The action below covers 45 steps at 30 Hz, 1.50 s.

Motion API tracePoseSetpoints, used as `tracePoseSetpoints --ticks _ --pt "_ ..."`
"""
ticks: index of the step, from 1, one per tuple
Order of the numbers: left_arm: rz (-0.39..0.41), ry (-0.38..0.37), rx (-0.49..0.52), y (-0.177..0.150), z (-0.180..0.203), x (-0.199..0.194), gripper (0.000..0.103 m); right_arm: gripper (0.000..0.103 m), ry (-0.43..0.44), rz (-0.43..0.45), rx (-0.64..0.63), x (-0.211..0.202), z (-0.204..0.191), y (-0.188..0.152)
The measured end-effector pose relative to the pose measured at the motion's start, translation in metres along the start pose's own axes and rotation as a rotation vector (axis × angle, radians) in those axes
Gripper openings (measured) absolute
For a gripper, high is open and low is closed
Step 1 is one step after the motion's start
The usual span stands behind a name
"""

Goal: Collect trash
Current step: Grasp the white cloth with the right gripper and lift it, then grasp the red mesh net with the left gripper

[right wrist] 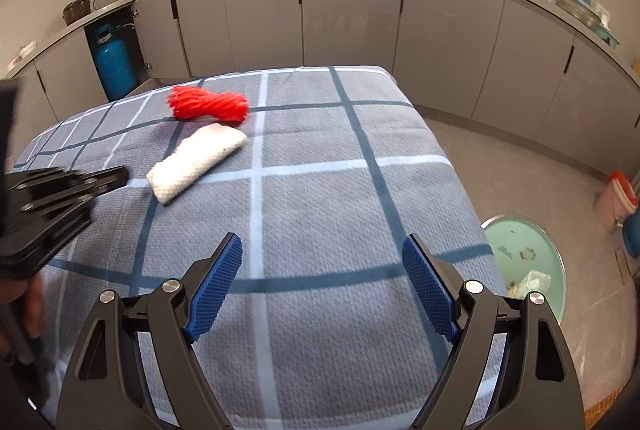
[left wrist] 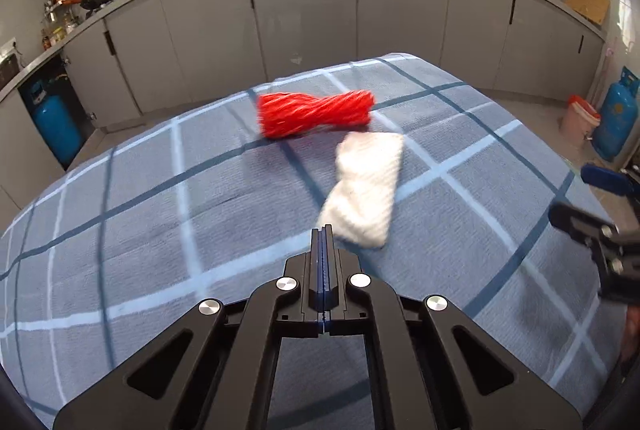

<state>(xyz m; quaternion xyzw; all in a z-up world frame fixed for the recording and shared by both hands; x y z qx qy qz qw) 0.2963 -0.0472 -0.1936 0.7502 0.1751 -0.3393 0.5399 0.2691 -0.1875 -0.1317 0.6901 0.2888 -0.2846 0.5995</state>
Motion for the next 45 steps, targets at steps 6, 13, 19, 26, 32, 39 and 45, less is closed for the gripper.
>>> tracePoseSetpoints --ticks 6,13,19,26,32,39,45 --pt "0.018 0.099 -0.1 -0.004 -0.055 -0.006 0.022 0.082 0.019 -0.019 -0.057 0.023 -0.022 0.015" --pt "0.061 0.087 -0.125 0.038 -0.056 0.012 0.076 0.082 0.012 -0.006 -0.053 0.033 -0.02 0.04" --pt "0.057 0.224 -0.188 0.045 -0.091 0.04 0.086 0.082 0.05 -0.012 0.001 0.063 -0.045 0.062" --pt "-0.014 0.273 -0.234 0.024 -0.119 0.057 0.086 0.082 0.054 -0.075 0.05 0.111 -0.093 0.061" --pt "0.012 0.231 -0.23 0.033 -0.116 0.053 0.086 0.036 0.048 -0.105 0.03 0.115 -0.099 0.047" --pt "0.067 0.124 -0.175 0.06 -0.076 0.051 0.086 0.024 -0.025 -0.035 0.012 0.07 -0.059 0.041" --pt "0.058 0.065 -0.152 0.09 -0.035 0.08 0.086 0.024 -0.083 -0.017 0.043 0.049 -0.013 0.033"
Point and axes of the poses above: each gripper's, at about its wrist camera, not at the fingertips, and x roughly the way its jaws point, z to its right, y to its top, the point moved 8 cm from there along x, roughly the way its jaws point, and after that the axes turned 8 degrees about y, right-handed, at the moved point
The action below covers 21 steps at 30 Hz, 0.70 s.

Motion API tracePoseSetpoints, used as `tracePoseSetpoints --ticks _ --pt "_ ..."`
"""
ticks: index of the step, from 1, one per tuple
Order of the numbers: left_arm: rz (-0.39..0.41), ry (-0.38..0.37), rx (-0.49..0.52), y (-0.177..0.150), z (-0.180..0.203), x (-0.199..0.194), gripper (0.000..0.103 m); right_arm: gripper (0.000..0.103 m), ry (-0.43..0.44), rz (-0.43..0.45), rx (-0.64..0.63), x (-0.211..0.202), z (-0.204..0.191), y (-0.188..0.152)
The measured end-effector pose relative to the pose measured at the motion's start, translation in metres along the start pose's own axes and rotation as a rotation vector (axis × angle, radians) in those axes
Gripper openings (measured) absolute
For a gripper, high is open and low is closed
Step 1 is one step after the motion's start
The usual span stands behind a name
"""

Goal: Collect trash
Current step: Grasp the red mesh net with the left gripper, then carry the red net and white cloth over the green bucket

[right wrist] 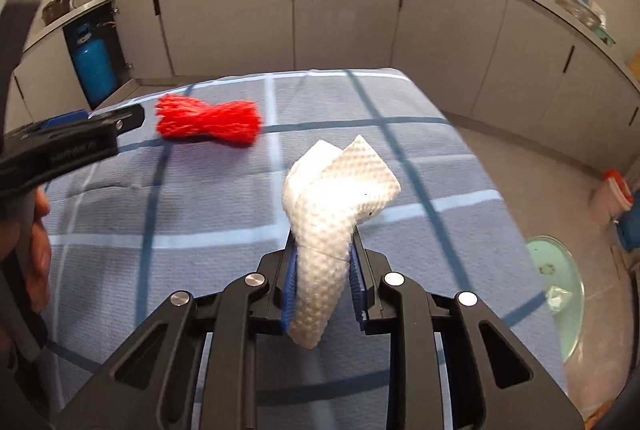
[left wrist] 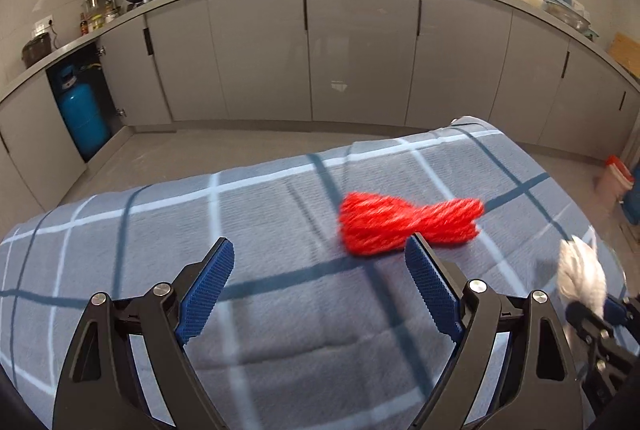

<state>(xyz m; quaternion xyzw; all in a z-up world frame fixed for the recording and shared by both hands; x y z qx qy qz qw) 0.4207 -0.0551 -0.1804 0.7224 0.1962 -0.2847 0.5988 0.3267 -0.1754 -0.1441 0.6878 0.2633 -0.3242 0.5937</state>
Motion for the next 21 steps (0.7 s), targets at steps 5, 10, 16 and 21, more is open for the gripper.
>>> tracePoseSetpoints --ticks 5,10,16,21 --pt "-0.028 0.0 -0.003 0.008 0.024 0.028 0.085 0.024 -0.015 0.015 -0.024 -0.006 0.007 -0.003" --pt "-0.077 -0.065 0.028 -0.002 0.044 0.041 0.037 0.024 -0.005 0.017 -0.027 -0.006 0.011 -0.004" --pt "-0.06 -0.074 0.044 0.0 0.045 0.022 0.011 0.024 0.005 0.037 -0.008 -0.015 0.02 -0.003" --pt "-0.024 -0.069 0.038 0.004 0.04 -0.011 0.011 0.024 0.007 0.07 0.002 -0.036 0.025 -0.002"
Point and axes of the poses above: each gripper's, at about its wrist camera, not at the fingertips, and x roughly the way its jaws point, z to its right, y to its top, the point moved 8 cm from there along x, roughly the way its jaws point, and after that the axes turned 8 degrees about y, right-handed, at the moved point
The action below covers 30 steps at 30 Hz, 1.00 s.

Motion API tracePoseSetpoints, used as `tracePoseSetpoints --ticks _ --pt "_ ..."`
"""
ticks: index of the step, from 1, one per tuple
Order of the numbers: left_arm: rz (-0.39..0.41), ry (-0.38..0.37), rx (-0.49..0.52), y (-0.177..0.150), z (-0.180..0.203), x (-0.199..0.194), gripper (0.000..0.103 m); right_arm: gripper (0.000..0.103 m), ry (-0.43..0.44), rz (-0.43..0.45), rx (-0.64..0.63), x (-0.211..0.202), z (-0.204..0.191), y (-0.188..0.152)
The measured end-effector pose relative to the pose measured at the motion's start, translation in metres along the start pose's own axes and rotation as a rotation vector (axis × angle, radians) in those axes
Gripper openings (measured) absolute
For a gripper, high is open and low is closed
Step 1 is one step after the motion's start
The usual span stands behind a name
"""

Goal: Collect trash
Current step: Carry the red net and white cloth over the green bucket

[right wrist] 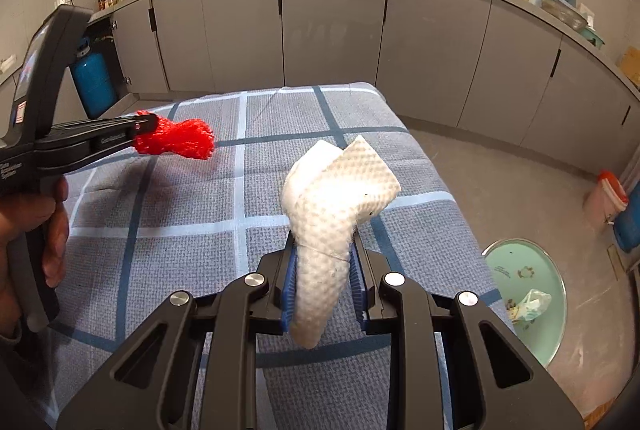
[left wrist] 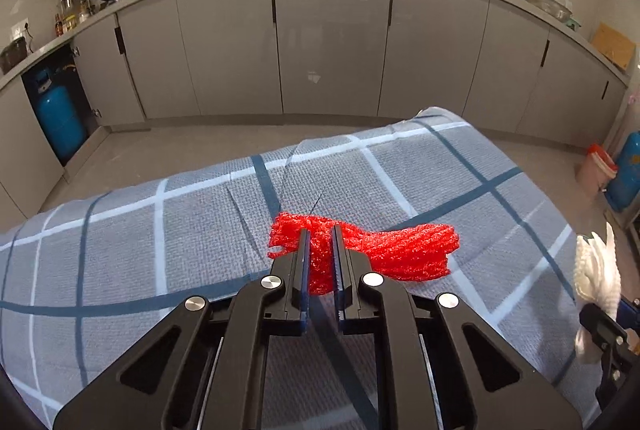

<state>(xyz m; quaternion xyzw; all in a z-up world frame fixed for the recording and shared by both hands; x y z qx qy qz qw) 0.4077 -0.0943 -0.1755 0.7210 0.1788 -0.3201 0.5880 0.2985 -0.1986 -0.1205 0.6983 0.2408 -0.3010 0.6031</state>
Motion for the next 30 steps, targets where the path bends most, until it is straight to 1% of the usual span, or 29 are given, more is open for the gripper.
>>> tracePoseSetpoints --ticks 2,4,8,11,15,21,30 --pt "0.014 0.004 0.002 0.001 0.0 -0.016 0.011 0.024 0.0 0.015 0.004 -0.011 0.002 0.001" --pt "0.033 0.024 0.013 0.003 0.002 -0.034 0.011 0.024 -0.002 0.027 0.006 -0.02 0.003 0.001" --pt "0.071 0.039 0.039 0.005 0.012 -0.067 0.011 0.024 -0.008 0.055 0.01 -0.042 0.007 0.0" --pt "0.094 0.044 0.062 0.005 0.024 -0.086 0.011 0.024 -0.014 0.073 0.02 -0.057 0.013 -0.002" --pt "0.12 0.032 0.097 0.003 0.044 -0.109 0.011 0.025 -0.029 0.096 0.045 -0.073 0.026 -0.005" --pt "0.142 0.014 0.14 0.001 0.07 -0.13 0.011 0.025 -0.051 0.125 0.083 -0.094 0.049 -0.009" --pt "0.163 -0.01 0.187 -0.001 0.107 -0.148 0.011 0.025 -0.087 0.15 0.132 -0.118 0.08 -0.02"
Point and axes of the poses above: each gripper's, at about its wrist camera, not at the fingertips, and x roughly the way its jaws point, z to its right, y to its top, the point moved 8 cm from there along x, roughly the way its jaws point, and after that the axes turned 8 degrees about y, right-handed, at the moved point
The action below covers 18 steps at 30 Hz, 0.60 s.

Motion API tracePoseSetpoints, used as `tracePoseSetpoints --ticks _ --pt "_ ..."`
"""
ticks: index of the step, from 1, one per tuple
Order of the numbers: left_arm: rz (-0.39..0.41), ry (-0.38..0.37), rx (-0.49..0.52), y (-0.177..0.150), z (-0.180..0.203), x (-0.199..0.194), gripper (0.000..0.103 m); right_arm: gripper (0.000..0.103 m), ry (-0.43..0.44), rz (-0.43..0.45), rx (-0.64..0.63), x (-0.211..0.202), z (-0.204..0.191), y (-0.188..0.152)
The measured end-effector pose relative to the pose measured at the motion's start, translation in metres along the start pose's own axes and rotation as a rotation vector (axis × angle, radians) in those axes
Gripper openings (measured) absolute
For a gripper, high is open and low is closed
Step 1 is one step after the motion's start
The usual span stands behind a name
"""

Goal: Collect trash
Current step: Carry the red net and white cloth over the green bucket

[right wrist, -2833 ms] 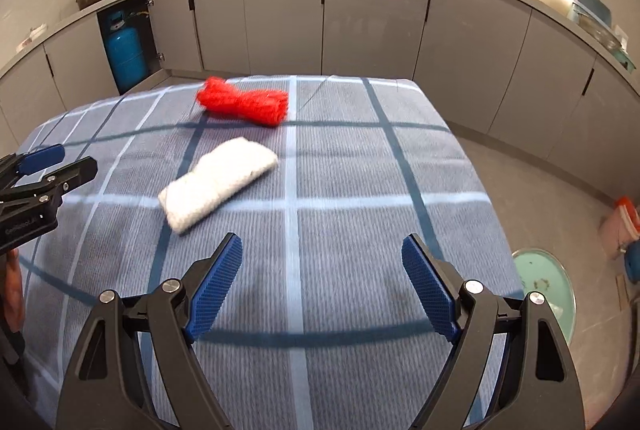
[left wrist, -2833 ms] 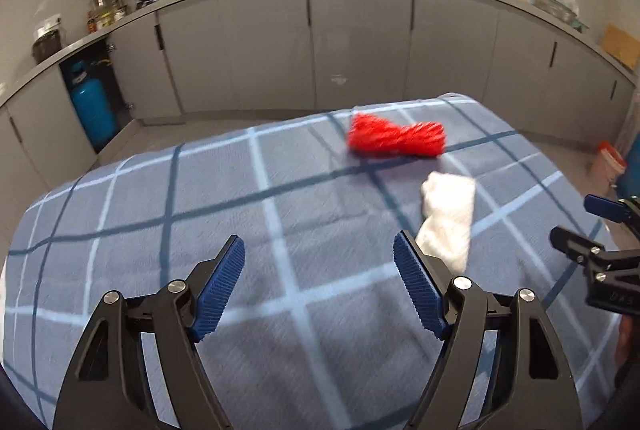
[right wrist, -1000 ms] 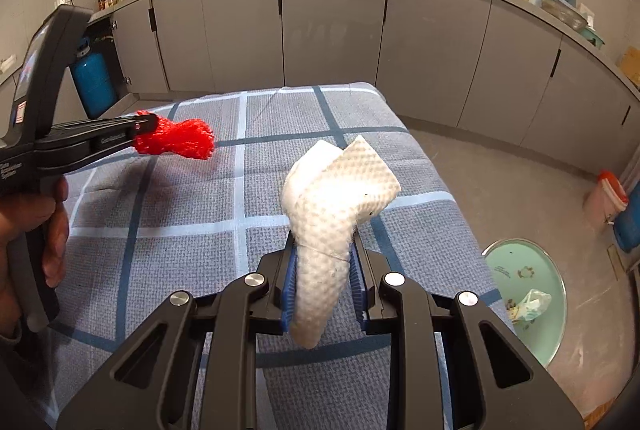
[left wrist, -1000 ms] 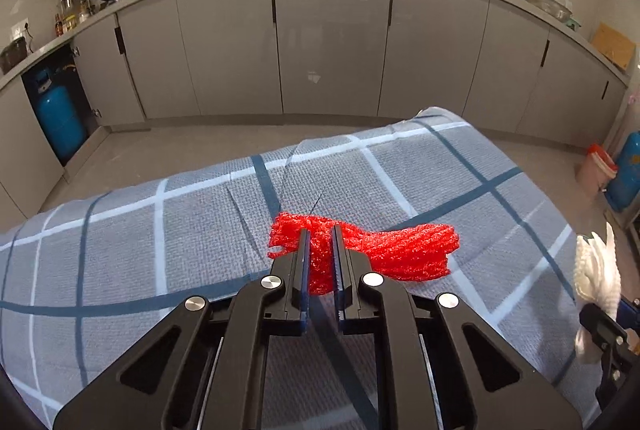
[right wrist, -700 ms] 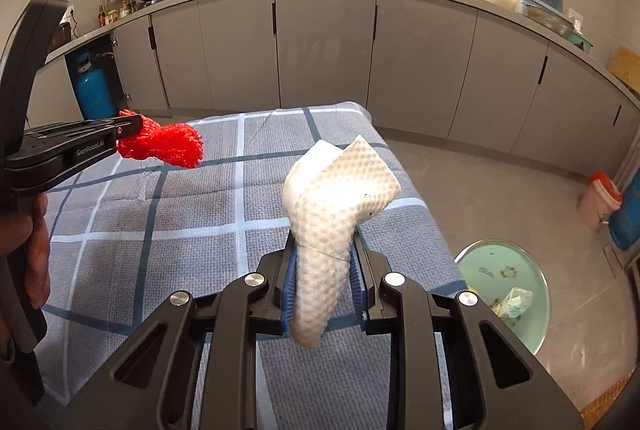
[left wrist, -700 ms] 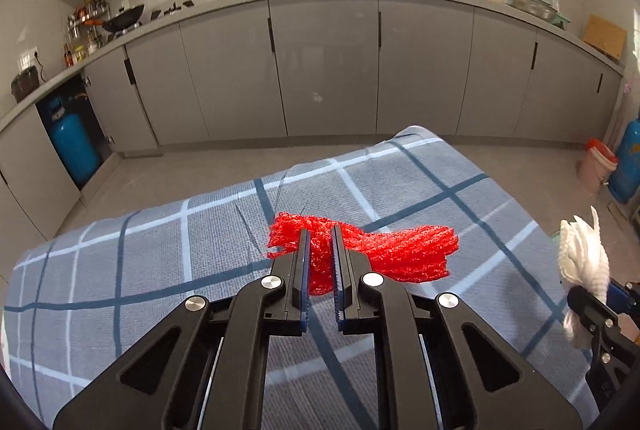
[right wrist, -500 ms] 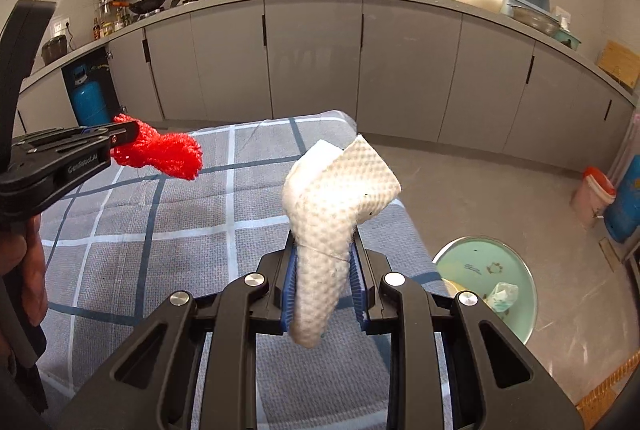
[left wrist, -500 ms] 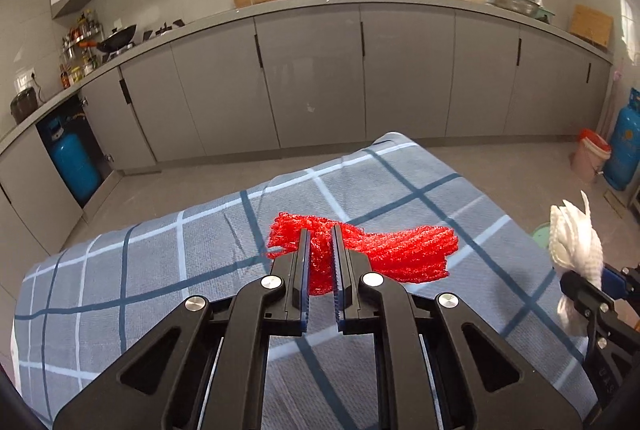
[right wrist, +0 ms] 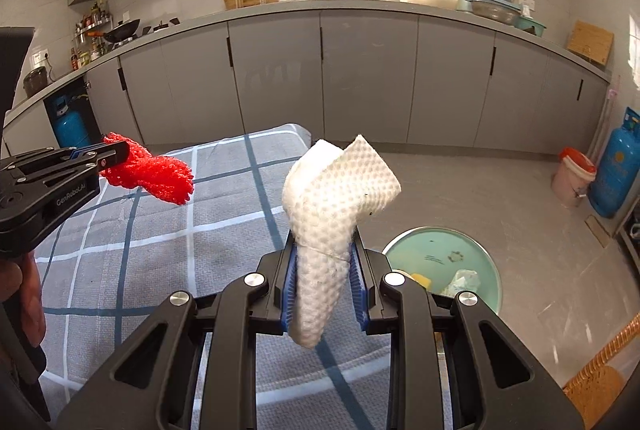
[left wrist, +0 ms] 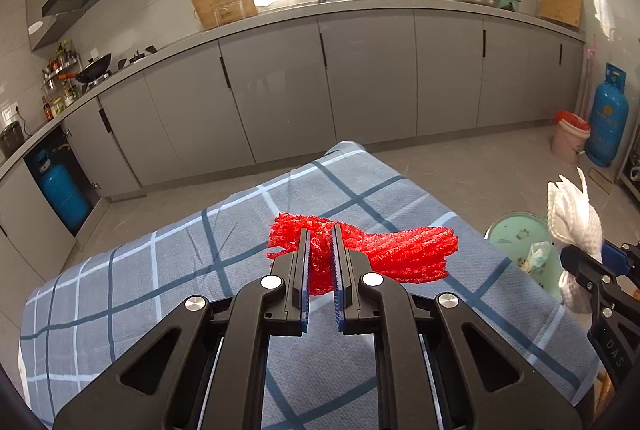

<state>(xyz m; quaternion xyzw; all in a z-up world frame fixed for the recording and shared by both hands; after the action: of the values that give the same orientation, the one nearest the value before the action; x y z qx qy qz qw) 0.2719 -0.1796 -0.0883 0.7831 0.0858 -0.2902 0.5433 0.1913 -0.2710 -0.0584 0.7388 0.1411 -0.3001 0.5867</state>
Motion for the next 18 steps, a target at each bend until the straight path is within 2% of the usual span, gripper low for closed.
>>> tracePoseSetpoints --ticks 18 --pt "0.023 -0.063 0.096 0.013 0.073 -0.003 0.011 0.025 -0.064 0.003 0.095 -0.01 0.072 -0.015"
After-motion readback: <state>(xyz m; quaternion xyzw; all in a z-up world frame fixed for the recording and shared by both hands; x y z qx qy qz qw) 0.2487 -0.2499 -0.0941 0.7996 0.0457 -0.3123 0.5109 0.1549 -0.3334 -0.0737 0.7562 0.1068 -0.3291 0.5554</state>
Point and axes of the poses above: each gripper's, at about its wrist camera, not at the fingertips, and x roughly the way its jaws point, z to its right, y to its top, the point moved 8 cm from there along x, roughly the way its jaws point, and after that the axes turned 8 degrees about y, right-handed, at the moved point
